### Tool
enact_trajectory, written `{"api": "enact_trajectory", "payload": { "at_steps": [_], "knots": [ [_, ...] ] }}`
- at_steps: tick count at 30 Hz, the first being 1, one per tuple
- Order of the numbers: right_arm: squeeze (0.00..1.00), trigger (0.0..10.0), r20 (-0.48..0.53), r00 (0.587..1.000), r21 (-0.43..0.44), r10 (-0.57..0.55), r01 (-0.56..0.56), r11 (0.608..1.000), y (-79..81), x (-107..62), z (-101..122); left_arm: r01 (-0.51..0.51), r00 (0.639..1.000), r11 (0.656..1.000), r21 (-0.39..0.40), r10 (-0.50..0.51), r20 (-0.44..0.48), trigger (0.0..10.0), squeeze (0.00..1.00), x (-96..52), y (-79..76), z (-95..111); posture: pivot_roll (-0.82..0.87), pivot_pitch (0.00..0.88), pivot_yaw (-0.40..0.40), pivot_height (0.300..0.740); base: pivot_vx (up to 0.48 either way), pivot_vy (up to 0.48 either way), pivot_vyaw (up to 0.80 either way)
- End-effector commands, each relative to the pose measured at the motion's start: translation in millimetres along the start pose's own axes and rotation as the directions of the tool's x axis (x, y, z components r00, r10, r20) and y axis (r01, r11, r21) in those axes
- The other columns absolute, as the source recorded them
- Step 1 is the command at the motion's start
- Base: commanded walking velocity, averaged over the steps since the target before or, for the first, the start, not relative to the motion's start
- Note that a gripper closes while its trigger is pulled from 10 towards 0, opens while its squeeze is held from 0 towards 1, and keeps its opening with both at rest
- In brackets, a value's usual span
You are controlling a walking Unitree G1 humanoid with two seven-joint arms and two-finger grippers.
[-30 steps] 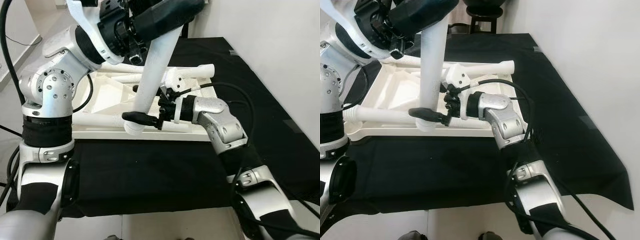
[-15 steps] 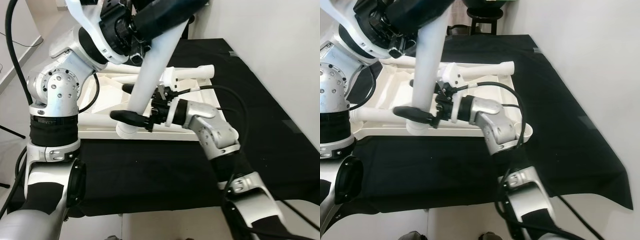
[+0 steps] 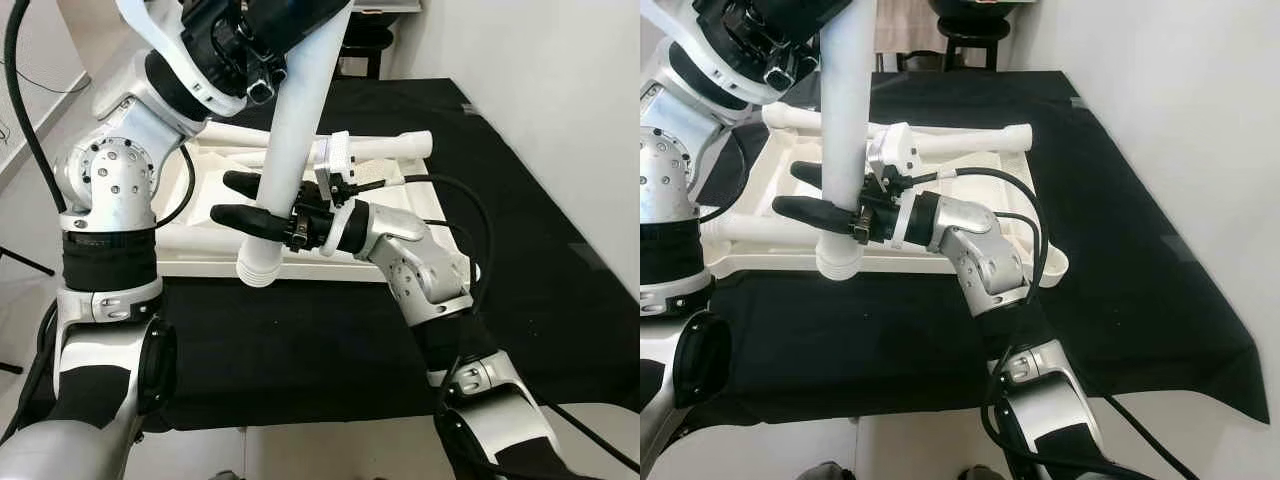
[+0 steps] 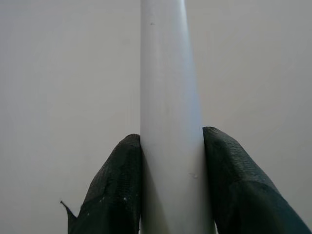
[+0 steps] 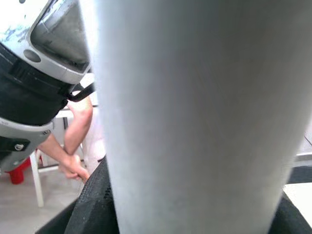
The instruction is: Building children table
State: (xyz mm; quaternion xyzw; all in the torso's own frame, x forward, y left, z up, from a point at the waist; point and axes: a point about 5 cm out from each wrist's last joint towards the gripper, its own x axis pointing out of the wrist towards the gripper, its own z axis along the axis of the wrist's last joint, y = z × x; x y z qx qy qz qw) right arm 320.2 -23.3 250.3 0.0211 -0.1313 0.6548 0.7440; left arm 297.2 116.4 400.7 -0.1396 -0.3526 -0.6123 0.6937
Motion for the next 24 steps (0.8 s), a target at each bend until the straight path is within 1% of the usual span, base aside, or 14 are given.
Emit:
{"api": "enact_trajectory", "payload": {
  "at_steps": [1,4,7,8,9,10,11,13,14,15,16,17,22,24],
  "knots": [
    [0.0,0.0,-0.021,0.996,-0.022,0.087,-0.088,0.996,12.3,13.9,-4.9,0.003,0.997,1.0,0.019,-0.005,0.077,0.0,0.0,1.4,0.8,10.4,0.0,0.045,-0.018,0.74,0.0,0.0,0.0],
    [0.0,0.0,-0.059,0.995,-0.038,0.079,-0.081,0.996,11.8,14.0,-9.4,-0.006,0.996,1.0,0.022,0.004,0.086,0.0,0.0,0.7,2.2,12.5,0.0,0.045,-0.018,0.74,0.0,0.0,0.0],
    [0.0,0.0,-0.136,0.99,-0.07,0.033,-0.043,0.997,6.8,11.5,-16.8,-0.029,0.996,0.999,0.027,0.026,0.09,0.0,0.0,-0.5,3.3,13.7,-0.01,0.046,-0.019,0.74,0.0,0.0,0.0],
    [0.0,0.0,-0.136,0.99,-0.07,0.033,-0.043,0.997,6.8,11.5,-16.8,-0.029,0.996,0.999,0.027,0.026,0.09,0.0,0.0,-0.5,3.3,13.7,-0.01,0.046,-0.019,0.74,0.0,0.0,0.0],
    [0.0,0.0,-0.16,0.987,-0.081,0.015,-0.029,0.996,4.5,10.2,-18.8,-0.036,0.996,0.999,0.029,0.034,0.086,4.4,0.0,-1.1,3.5,13.6,-0.01,0.046,-0.019,0.74,0.0,0.0,0.0],
    [0.0,0.0,-0.193,0.981,-0.098,-0.018,-0.001,0.995,0.2,7.2,-20.7,-0.051,0.996,0.998,0.032,0.049,0.074,10.0,0.13,-2.5,3.8,13.1,-0.01,0.046,-0.02,0.74,0.0,0.0,0.0],
    [0.0,0.0,-0.228,0.972,-0.118,-0.058,0.032,0.993,-5.2,3.2,-22.3,-0.064,0.996,0.997,0.037,0.062,0.061,10.0,0.83,-4.7,3.5,12.4,-0.01,0.047,-0.02,0.74,0.0,0.0,0.0],
    [0.0,0.0,-0.249,0.965,-0.131,-0.084,0.052,0.99,-8.6,0.4,-23.0,-0.072,0.996,0.997,0.04,0.07,0.052,10.0,0.83,-6.2,3.2,11.8,-0.01,0.047,-0.02,0.74,0.0,0.0,0.0],
    [0.0,0.0,-0.278,0.952,-0.152,-0.125,0.085,0.985,-14.1,-3.8,-23.3,-0.091,0.995,0.995,0.052,0.089,0.038,10.0,1.0,-8.9,3.3,11.2,0.0,0.049,-0.022,0.74,0.0,0.0,0.0],
    [0.0,0.0,-0.314,0.935,-0.187,-0.166,0.11,0.976,-19.4,-9.2,-22.9,-0.124,0.992,0.989,0.081,0.123,0.012,10.0,0.91,-12.2,4.3,10.6,0.0,0.051,-0.023,0.74,0.0,0.0,0.0],
    [0.0,0.0,-0.337,0.922,-0.212,-0.192,0.124,0.969,-22.6,-12.7,-22.4,-0.146,0.989,0.984,0.101,0.147,-0.005,10.0,0.66,-14.4,5.1,10.3,0.0,0.052,-0.023,0.74,0.0,0.0,0.0],
    [0.0,0.0,-0.365,0.905,-0.242,-0.219,0.135,0.961,-25.8,-17.3,-21.8,-0.166,0.985,0.978,0.124,0.171,-0.028,10.0,0.0,-17.3,5.6,9.4,0.0,0.054,-0.023,0.74,0.0,0.0,0.0],
    [0.0,0.0,-0.409,0.874,-0.306,-0.263,0.14,0.942,-29.9,-26.0,-19.5,-0.198,0.975,0.969,0.149,0.209,-0.067,10.0,0.0,-24.7,5.3,6.0,0.0,0.058,-0.021,0.74,0.0,0.0,0.0],
    [0.0,0.0,-0.409,0.874,-0.306,-0.263,0.14,0.942,-29.9,-26.0,-19.5,-0.198,0.975,0.969,0.149,0.209,-0.067,10.0,0.0,-24.7,5.3,6.0,0.0,0.058,-0.021,0.74,0.0,0.0,0.0]
  ]
}}
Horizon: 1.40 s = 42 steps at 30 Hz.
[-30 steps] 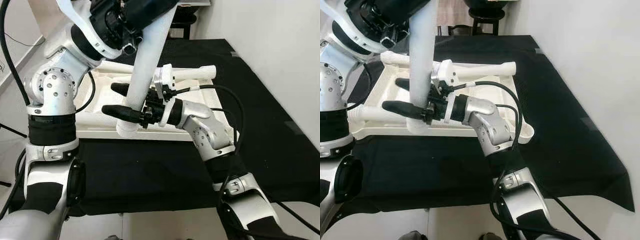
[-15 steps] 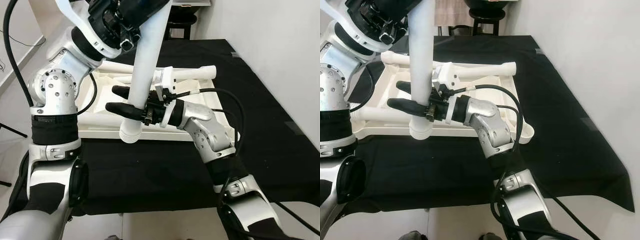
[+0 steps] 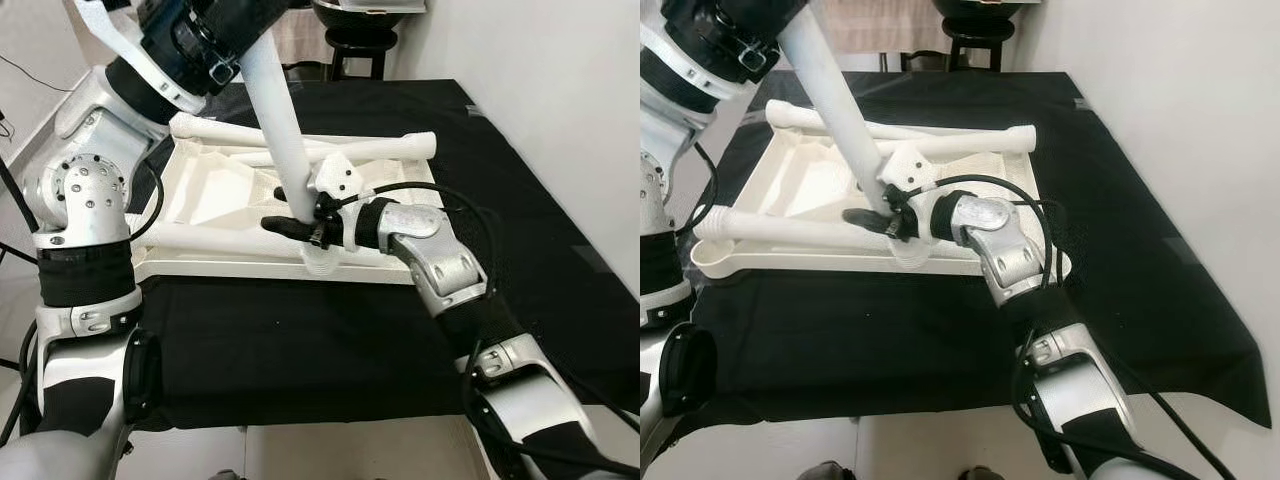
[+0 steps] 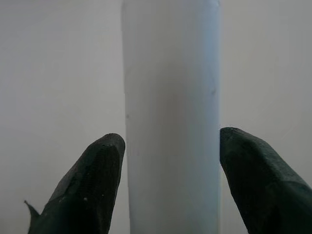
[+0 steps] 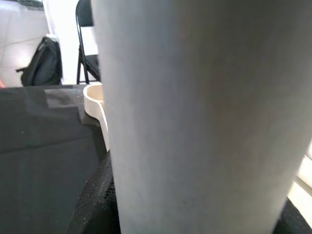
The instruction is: Building children table
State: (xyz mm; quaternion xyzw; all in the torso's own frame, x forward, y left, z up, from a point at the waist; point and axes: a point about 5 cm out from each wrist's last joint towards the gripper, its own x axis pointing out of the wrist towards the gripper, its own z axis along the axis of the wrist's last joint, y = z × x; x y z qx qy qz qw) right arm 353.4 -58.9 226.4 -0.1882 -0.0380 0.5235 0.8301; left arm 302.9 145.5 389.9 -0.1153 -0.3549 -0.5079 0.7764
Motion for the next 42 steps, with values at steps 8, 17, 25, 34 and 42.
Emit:
{"api": "enact_trajectory", "payload": {
  "at_steps": [8,17,25,34,42],
  "knots": [
    [0.0,0.0,-0.102,0.995,-0.183,-0.024,0.005,0.983,-3.6,-3.2,12.1,0.03,0.992,0.999,0.019,-0.027,-0.121,10.0,0.0,-4.6,-23.8,-26.4,-0.01,0.061,-0.014,0.74,0.0,0.0,0.0],
    [0.0,0.0,-0.088,0.996,-0.193,-0.014,-0.003,0.981,-2.3,-2.1,17.8,-0.078,0.988,0.985,0.156,0.097,-0.117,0.0,0.0,-2.4,-16.6,-27.2,-0.01,0.057,-0.017,0.74,0.0,0.0,0.0],
    [0.0,0.0,-0.097,0.995,-0.189,-0.033,0.014,0.982,-3.0,-1.9,16.0,-0.094,0.988,0.975,0.2,0.116,-0.104,0.0,0.0,-0.5,-18.1,-24.6,-0.01,0.05,-0.02,0.74,0.0,0.0,0.0],
    [0.0,10.0,-0.083,0.995,-0.152,-0.047,0.034,0.988,-0.3,3.2,15.6,-0.09,0.992,0.978,0.186,0.105,-0.075,0.0,0.0,2.1,-20.8,-23.2,0.0,0.042,-0.02,0.74,0.0,0.0,0.0],
    [0.45,10.0,-0.069,0.995,-0.15,-0.069,0.058,0.987,4.7,13.5,13.3,-0.073,0.997,0.989,0.13,0.076,-0.02,0.0,0.0,4.1,-24.2,-17.5,0.0,0.035,-0.018,0.74,0.0,0.0,0.0]
  ]
}}
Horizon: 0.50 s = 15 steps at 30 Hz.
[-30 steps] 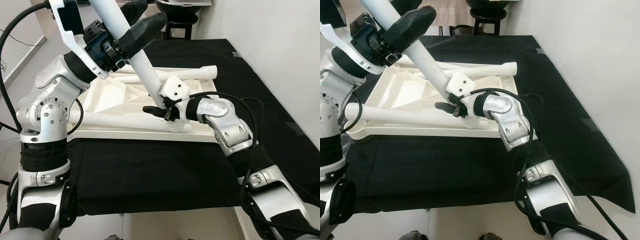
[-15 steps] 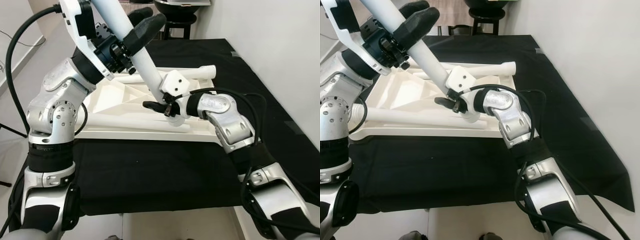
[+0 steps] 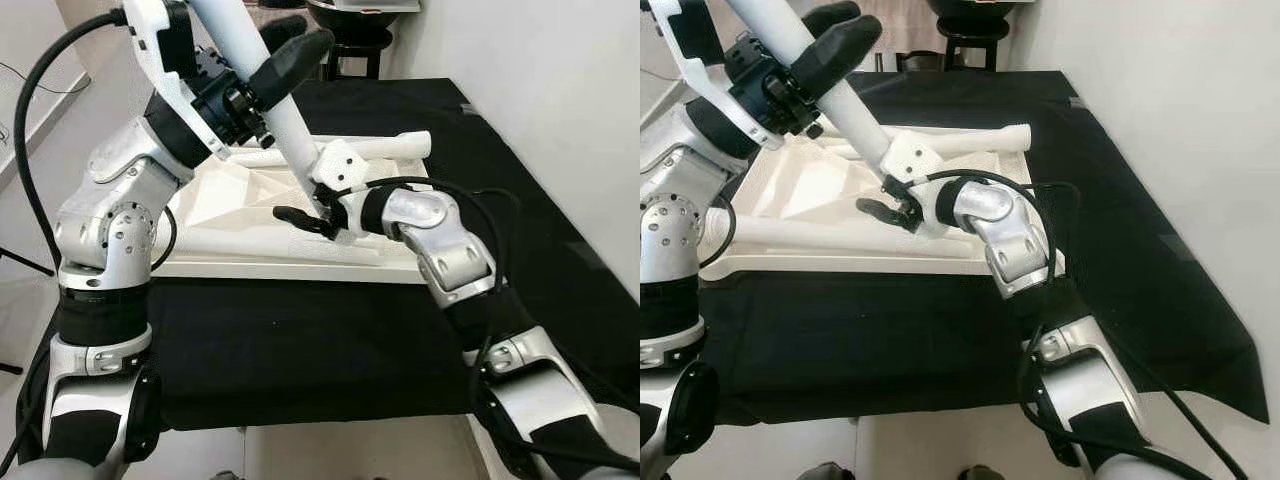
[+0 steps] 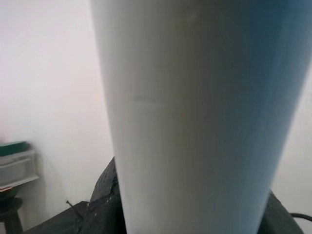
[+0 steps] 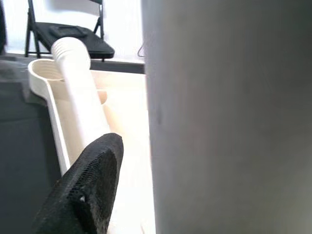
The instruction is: Building children table
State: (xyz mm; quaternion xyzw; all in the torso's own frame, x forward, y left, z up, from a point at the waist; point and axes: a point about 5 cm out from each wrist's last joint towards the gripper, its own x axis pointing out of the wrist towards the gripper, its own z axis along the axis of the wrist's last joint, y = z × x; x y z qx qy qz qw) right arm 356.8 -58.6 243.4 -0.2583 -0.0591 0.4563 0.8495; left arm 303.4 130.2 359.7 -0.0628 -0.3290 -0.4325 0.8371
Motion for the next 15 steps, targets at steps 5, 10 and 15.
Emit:
{"api": "enact_trajectory", "payload": {
  "at_steps": [5,10,15],
  "knots": [
    [0.0,10.0,0.024,0.997,0.015,0.071,-0.071,0.997,15.9,14.8,3.6,0.061,0.991,0.998,-0.007,-0.06,0.118,0.0,0.0,10.0,-11.7,18.2,0.0,0.045,-0.015,0.74,0.0,0.0,0.0],
    [0.0,10.0,0.044,0.998,0.028,0.051,-0.053,0.998,14.8,16.4,5.4,0.065,0.989,0.998,-0.025,-0.061,0.136,0.0,0.0,11.0,-11.9,19.7,0.01,0.047,-0.013,0.74,0.0,0.0,0.0],
    [0.0,0.0,0.096,0.995,0.041,0.031,-0.035,0.999,14.7,17.1,7.5,0.076,0.985,0.996,-0.039,-0.069,0.158,0.0,0.0,12.7,-12.7,23.0,0.01,0.049,-0.012,0.74,0.0,0.0,0.0]
  ]
}}
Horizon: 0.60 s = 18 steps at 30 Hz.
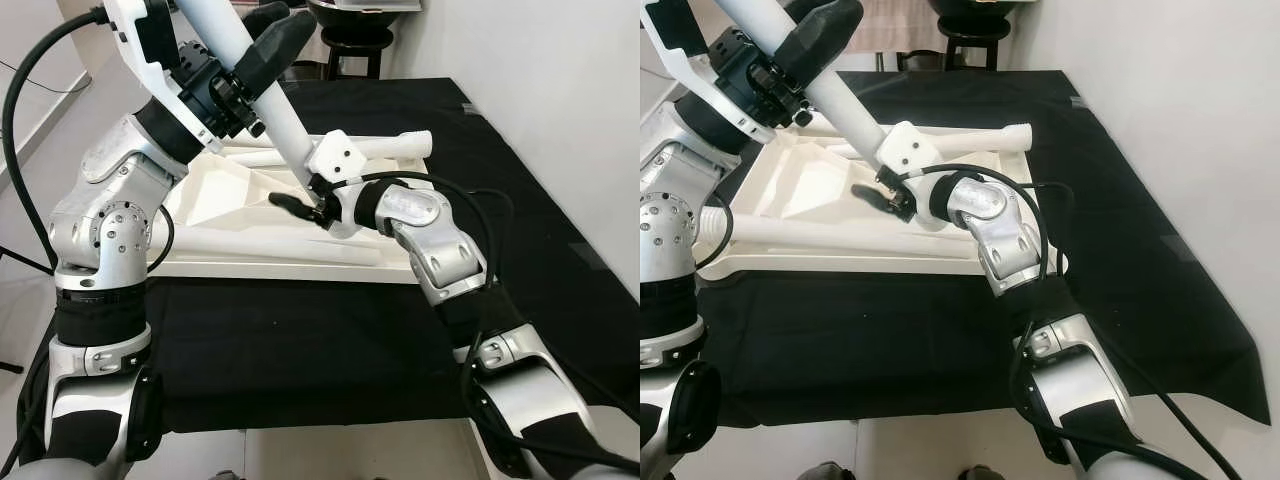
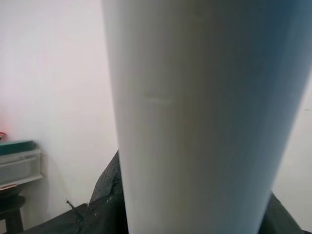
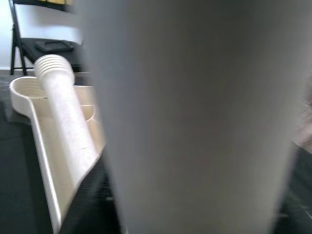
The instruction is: Building children table
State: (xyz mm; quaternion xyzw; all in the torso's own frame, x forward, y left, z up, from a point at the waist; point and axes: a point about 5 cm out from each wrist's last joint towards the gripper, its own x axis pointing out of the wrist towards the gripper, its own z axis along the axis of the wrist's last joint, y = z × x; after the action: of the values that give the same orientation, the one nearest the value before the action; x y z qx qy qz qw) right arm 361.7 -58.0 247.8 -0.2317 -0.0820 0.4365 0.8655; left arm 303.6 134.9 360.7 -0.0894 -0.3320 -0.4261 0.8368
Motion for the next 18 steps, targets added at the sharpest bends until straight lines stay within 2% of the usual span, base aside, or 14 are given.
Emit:
{"api": "enact_trajectory", "payload": {
  "at_steps": [1,13,14,15,18],
  "knots": [
    [0.0,0.0,0.055,0.994,0.011,0.099,-0.1,0.995,21.8,12.8,4.4,0.105,0.986,0.994,-0.008,-0.103,0.132,0.0,0.0,15.7,-17.2,20.6,0.01,0.049,-0.011,0.74,0.0,0.0,0.0],
    [0.0,0.0,0.049,0.994,-0.03,0.093,-0.091,0.995,19.8,11.5,1.9,0.102,0.983,0.995,-0.01,-0.099,0.152,0.0,0.0,20.3,-15.2,28.5,0.01,0.05,-0.011,0.74,0.0,0.0,0.0],
    [0.0,0.0,0.048,0.995,-0.031,0.091,-0.09,0.995,19.5,11.3,1.5,0.088,0.986,0.996,0.005,-0.088,0.143,0.0,0.07,20.9,-14.2,28.2,0.01,0.05,-0.011,0.74,0.0,0.0,0.0],
    [0.0,0.0,0.046,0.995,-0.032,0.089,-0.088,0.996,19.2,11.1,1.1,0.071,0.988,0.997,0.024,-0.074,0.136,9.6,1.0,21.3,-13.1,28.0,0.01,0.05,-0.011,0.74,0.0,0.0,0.0],
    [0.0,0.0,0.041,0.996,-0.029,0.076,-0.075,0.997,17.2,10.8,0.1,0.041,0.99,0.999,0.034,-0.045,0.135,10.0,1.0,21.5,-10.0,28.7,0.0,0.05,-0.011,0.74,0.0,0.0,0.0]
  ]
}}
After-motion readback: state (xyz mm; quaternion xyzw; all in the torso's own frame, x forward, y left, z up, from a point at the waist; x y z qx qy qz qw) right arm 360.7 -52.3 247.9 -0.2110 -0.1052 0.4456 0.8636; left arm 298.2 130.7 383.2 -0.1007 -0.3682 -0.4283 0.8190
